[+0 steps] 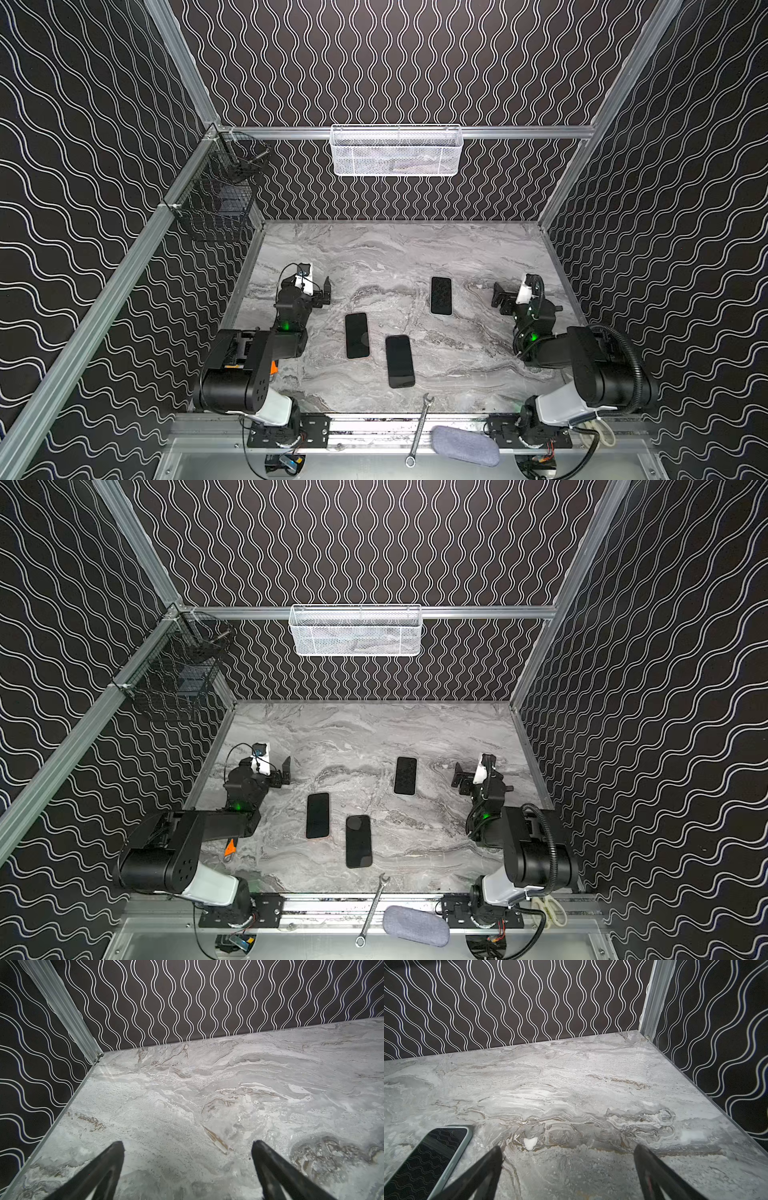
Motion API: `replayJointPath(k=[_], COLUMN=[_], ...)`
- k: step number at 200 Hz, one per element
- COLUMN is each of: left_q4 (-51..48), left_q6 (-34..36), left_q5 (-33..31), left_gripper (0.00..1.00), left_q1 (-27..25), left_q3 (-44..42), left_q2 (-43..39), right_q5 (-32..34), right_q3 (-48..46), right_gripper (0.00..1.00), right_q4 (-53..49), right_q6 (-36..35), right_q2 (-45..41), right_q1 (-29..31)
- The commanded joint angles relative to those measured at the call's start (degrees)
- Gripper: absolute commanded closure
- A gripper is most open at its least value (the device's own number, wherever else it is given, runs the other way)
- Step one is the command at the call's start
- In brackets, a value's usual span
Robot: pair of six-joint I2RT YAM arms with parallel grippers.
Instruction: Take the phone out of the phone case
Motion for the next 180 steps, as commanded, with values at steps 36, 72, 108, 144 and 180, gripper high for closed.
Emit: replayJointPath(k=[36, 72, 108, 144, 180], left_q4=[1.67, 1.71, 1.72, 1.68, 1.72], left_q6=[0.12, 0.12, 0.19, 0.12, 0.06], left_q5=[-0.28, -0.28, -0.28, -0.28, -0.19], left_gripper=[0.01, 0.01, 0.01, 0.01, 0.01], left_q1=[0.02, 0.04, 0.04, 0.00, 0.04], left_q3=[-0.01, -0.03, -0.03, -0.03, 0.07], left_q2=[-0.17, -0.12, -0.12, -0.12, 0.05], right_q5=[-0.02, -0.25, -0.33, -0.67, -0.63], right_q3=[-0.15, -0.15, -0.13, 0.05, -0.12], right_gripper=[0.00, 0.00, 0.00, 0.00, 0.00], right_q4=[2.83, 2.71, 2.75, 2.32, 2.57], right_q6=[-0.67, -0.67, -0.58, 0.03, -0.43], right_q2=[-0.19, -0.17, -0.15, -0.05, -0.18], right_q1=[0.01, 0.01, 0.01, -0.16, -0.25])
